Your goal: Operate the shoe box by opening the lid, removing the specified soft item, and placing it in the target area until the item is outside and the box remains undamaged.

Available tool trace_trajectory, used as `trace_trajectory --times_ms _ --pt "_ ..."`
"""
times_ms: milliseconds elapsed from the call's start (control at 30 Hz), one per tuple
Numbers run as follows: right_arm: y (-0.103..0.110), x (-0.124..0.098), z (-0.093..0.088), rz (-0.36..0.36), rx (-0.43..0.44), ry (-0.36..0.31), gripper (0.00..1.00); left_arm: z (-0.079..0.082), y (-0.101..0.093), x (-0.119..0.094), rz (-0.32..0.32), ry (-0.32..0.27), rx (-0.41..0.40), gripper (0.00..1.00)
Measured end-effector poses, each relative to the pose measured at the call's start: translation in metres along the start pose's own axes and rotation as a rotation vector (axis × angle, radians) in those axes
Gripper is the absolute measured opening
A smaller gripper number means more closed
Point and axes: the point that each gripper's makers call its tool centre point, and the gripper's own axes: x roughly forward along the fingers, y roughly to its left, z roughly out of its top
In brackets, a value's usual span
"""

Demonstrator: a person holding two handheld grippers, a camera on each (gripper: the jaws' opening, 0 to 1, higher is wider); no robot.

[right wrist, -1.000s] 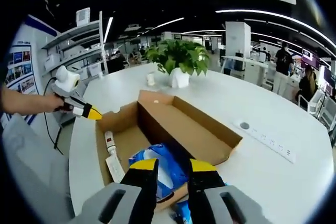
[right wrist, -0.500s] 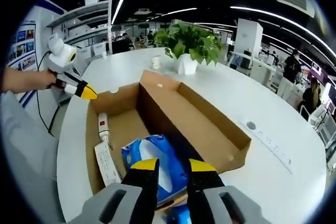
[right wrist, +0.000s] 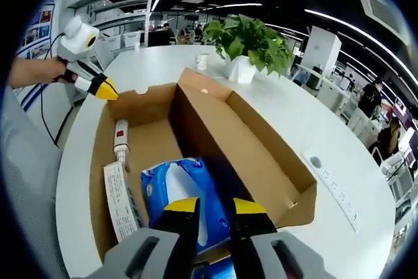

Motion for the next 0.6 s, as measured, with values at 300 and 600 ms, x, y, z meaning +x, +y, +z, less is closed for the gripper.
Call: trace_trajectory --times_ms 300,600 --pt "0.001 0.013 -0.001 -0.025 -0.065 0.039 0.06 0.0 0.0 0.0 0.002 0.004 0.01 0.01" --pt "0.001 0.022 -0.004 -0.04 -0.143 0.08 0.0 0.0 0.0 0.0 0.002 0.005 0.008 0.01"
